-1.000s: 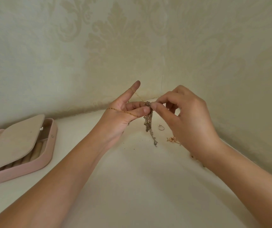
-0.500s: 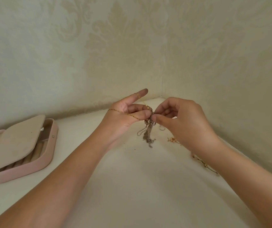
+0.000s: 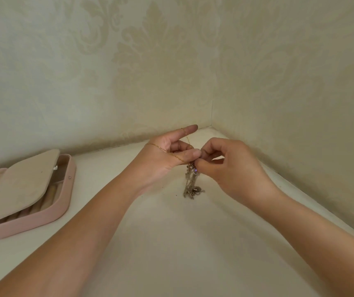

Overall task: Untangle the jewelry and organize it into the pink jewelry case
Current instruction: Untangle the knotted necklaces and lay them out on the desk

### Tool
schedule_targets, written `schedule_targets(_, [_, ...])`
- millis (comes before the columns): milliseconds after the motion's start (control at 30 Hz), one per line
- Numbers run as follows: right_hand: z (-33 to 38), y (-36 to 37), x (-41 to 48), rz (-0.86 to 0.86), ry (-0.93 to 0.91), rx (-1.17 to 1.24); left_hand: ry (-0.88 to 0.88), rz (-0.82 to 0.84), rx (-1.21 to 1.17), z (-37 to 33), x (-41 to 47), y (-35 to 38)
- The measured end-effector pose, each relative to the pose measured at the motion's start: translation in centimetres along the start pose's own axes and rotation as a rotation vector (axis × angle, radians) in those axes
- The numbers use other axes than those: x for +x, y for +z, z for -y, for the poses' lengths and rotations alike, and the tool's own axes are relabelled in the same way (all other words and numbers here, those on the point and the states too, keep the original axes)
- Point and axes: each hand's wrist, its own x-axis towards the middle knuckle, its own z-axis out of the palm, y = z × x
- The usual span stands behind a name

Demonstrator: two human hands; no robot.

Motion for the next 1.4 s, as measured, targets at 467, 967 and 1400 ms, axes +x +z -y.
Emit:
schedule_targets(467, [0.2, -0.7, -0.2, -0.023, -0.293, -0.323, -0.178, 0.092, -0.012, 0.2, 0.0, -0.3])
schedule_targets(967, [0.8, -0.3, 0.2, 0.093, 0.251, 0.357, -0.079, 0.155, 0.066, -0.4, -0.3, 0.0])
schedule_targets(1400, [0.9, 0.0, 0.1, 0.117, 0.406, 0.648, 0.012, 0.132, 0.104, -0.6, -0.4, 0.3])
